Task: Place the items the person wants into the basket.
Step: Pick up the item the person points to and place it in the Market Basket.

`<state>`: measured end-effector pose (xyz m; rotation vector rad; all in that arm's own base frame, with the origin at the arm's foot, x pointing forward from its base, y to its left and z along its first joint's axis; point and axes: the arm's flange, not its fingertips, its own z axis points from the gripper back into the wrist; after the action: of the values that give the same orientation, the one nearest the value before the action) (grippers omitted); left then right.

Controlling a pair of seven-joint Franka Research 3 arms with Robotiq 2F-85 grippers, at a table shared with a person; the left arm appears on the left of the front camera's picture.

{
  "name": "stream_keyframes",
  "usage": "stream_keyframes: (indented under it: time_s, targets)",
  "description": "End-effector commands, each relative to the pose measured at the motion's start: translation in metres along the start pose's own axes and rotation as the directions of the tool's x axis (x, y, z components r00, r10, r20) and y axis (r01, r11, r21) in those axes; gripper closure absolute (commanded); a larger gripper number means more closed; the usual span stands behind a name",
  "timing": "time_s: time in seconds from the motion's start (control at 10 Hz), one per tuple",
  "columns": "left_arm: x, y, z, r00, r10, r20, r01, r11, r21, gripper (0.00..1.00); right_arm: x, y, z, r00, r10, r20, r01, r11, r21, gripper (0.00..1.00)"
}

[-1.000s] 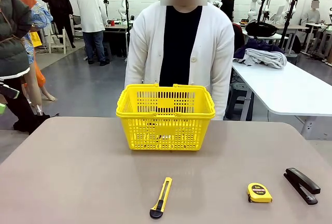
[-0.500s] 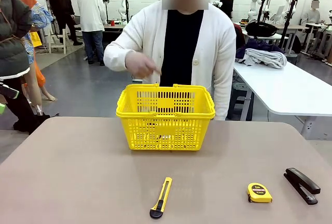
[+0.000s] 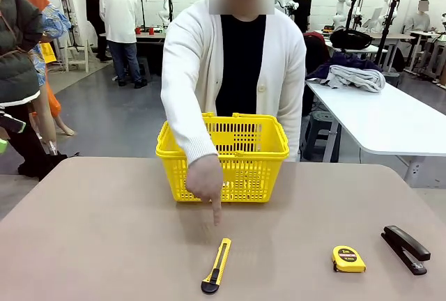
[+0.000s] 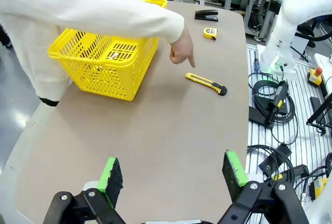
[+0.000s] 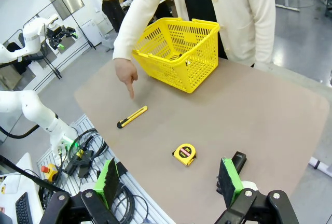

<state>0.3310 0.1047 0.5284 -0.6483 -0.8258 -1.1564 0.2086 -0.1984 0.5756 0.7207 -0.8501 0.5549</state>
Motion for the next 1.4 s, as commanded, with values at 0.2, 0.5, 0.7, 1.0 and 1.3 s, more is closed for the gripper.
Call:
stream_keyframes:
  time_s: [0.2,0.5,0.7,1.0,1.3]
  targets:
    - [0.000,0.001,0.001,1.000,-0.014,0.023,0.014,1.000,-0.001,0.00,0.002,-0.001,-0.001,1.000,0.014,0.025,-0.014,1.000,0.014,0.00]
    - [0.000,0.001,0.001,1.000,-0.014,0.023,0.014,1.000,-0.001,0.00,0.002,-0.001,-0.001,1.000,0.014,0.025,-0.014,1.000,0.014,0.00]
    - [0.000,0.001,0.001,1.000,-0.014,0.023,0.014,1.000,-0.001,0.00,0.002,-0.001,-0.001,1.000,0.014,0.025,-0.014,1.000,0.014,0.00]
    - [0.037,-0.015,-0.034,0.995,0.051,-0.088,-0.051,0.999,0.007,0.00,0.002,-0.001,-0.001,1.000,0.014,0.025,-0.014,1.000,0.014,0.00]
    - [0.090,-0.043,-0.102,0.898,0.150,-0.413,-0.155,0.988,0.023,0.00,0.002,-0.001,-0.001,1.000,0.014,0.025,-0.014,1.000,0.014,0.00]
